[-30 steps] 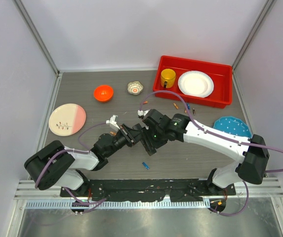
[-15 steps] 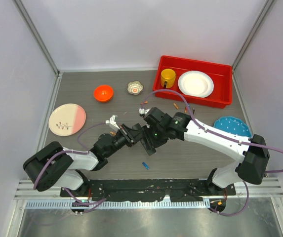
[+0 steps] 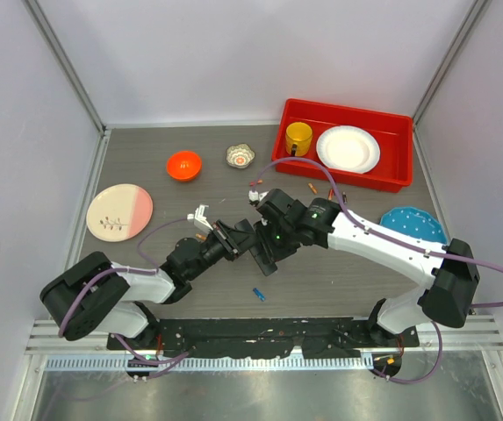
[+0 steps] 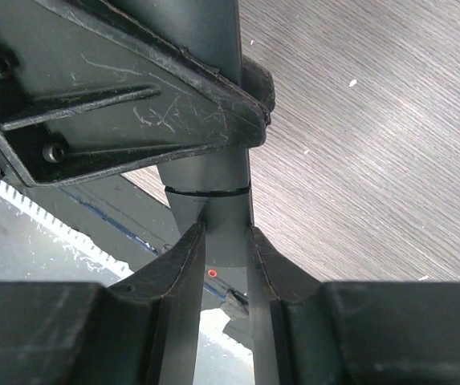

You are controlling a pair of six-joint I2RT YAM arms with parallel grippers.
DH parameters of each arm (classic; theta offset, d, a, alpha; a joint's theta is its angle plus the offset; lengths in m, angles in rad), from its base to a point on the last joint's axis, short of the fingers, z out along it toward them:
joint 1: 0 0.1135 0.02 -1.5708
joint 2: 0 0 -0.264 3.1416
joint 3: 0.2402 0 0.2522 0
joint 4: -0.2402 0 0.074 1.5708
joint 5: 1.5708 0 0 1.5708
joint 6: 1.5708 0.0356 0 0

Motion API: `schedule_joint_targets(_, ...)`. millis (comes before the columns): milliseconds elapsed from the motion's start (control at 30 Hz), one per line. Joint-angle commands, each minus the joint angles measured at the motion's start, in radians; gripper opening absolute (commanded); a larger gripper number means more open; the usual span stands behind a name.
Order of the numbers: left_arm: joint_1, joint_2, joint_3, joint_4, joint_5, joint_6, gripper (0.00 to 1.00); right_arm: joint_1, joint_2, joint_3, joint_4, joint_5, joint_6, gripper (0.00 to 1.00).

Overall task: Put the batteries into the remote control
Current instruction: Load the battery cover into the remote control.

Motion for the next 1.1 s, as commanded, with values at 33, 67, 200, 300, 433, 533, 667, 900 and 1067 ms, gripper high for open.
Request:
schedule_joint_targets(33,-0.032,-0.071,0.064,0.409,0.073,-0.084,0.0,-0.017,0.014,-0.004,0.092,0.05,0.009,0.14)
schedule_joint_targets(67,-0.034,-0.069,0.064,0.409,0.074,-0.085,0.0,-0.02,0.012,-0.004,0.097,0.05,0.009,0.15)
schedule_joint_targets(200,-0.032,-0.068,0.067,0.409,0.076,-0.085,0.0,-0.024,0.014,-0.001,0.098,0.051,0.013,0.2)
schedule_joint_targets(300,-0.034,-0.065,0.064,0.409,0.074,-0.082,0.0,-0.026,0.009,-0.001,0.101,0.051,0.013,0.22)
schedule_joint_targets(433,-0.034,-0.057,0.062,0.409,0.076,-0.084,0.0,-0.03,0.002,-0.002,0.103,0.051,0.013,0.26)
schedule_joint_targets(533,-0.034,-0.052,0.071,0.409,0.082,-0.088,0.0,-0.035,0.003,-0.007,0.109,0.051,0.014,0.27)
schedule_joint_targets(667,-0.034,-0.055,0.073,0.409,0.086,-0.088,0.0,-0.044,0.005,-0.011,0.128,0.05,0.016,0.27)
schedule_joint_targets(900,-0.043,-0.048,0.074,0.409,0.089,-0.088,0.0,-0.052,0.02,-0.001,0.151,0.05,0.017,0.27)
schedule_joint_targets(1067,-0.046,-0.043,0.076,0.409,0.088,-0.087,0.0,-0.056,0.034,0.012,0.163,0.018,0.02,0.27)
